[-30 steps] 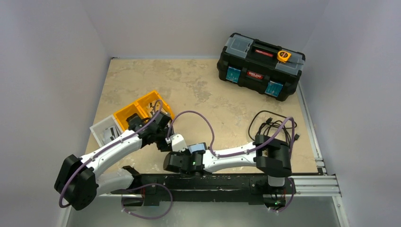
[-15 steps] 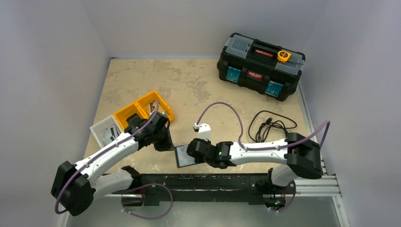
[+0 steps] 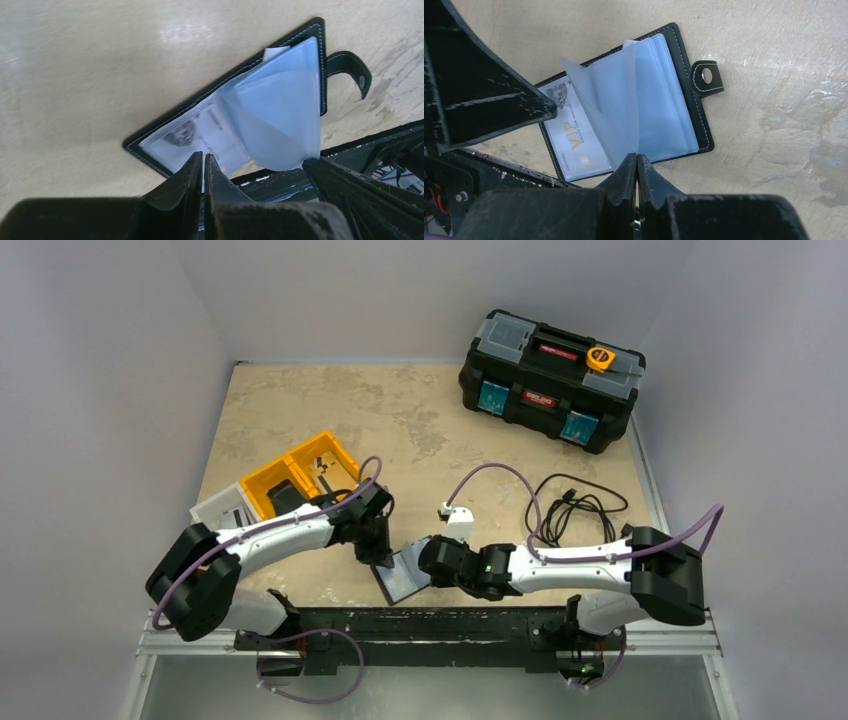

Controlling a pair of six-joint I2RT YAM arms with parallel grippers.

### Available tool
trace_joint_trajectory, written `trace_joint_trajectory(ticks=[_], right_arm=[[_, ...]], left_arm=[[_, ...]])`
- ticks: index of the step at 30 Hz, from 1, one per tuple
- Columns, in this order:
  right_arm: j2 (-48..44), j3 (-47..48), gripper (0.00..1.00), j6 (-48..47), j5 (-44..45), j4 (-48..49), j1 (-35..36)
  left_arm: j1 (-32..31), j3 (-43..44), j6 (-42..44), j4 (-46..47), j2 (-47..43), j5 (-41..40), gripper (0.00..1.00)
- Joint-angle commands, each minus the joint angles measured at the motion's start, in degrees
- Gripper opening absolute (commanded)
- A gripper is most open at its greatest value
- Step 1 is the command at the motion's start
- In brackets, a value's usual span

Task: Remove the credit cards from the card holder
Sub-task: Remove the credit card from the card holder.

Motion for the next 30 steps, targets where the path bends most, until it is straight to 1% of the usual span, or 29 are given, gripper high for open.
trace_joint_trajectory(ticks=[1, 6, 8, 13, 16, 18, 22, 25, 30], right_arm=[[-3.11, -0.28, 0.07, 3.09, 1.43, -1.8, -0.47], [-7.1, -0.29, 0.31, 2.79, 2.28, -3.99, -0.51], [-8.47, -0.2, 0.36, 2.35, 2.26, -4.39, -0.56], [-10.15, -0.71, 0.38, 0.9, 1.02, -2.81, -0.56], [-8.87, -0.67, 0.37, -1.23, -1.07, -0.4, -0.56], [-7.22, -0.35, 0.37, -2.98, -3.22, 1.82, -0.55], [-4.54, -0.56, 0.37, -6.4, -9.09, 8.42, -0.96], [-2.68, -0.47, 0.36, -8.37, -13.52, 12.83, -1.83], [2.35, 2.24, 0.36, -12.06, -20.02, 16.64, -3.69]], left_arm=[[-2.39, 4.1, -2.79, 6.64, 3.97, 2.1, 0.04], [-3.54, 6.69, -3.89, 9.88, 8.3, 4.05, 0.05], [-3.82, 7.54, -4.24, 11.24, 9.82, 4.66, 0.05], [-4.16, 10.75, -4.29, 12.11, 15.2, 6.03, 0.06], [-4.18, 11.97, -3.83, 11.83, 17.44, 6.3, 0.07], [-4.08, 12.65, -3.09, 10.53, 17.04, 5.28, 0.07], [-2.77, 12.23, -1.59, 5.46, 12.12, 1.91, 0.08], [-0.45, 9.75, -0.77, 2.36, 5.48, -0.11, 0.1], [2.79, 4.51, 0.03, -2.32, -4.14, -2.7, 0.12]])
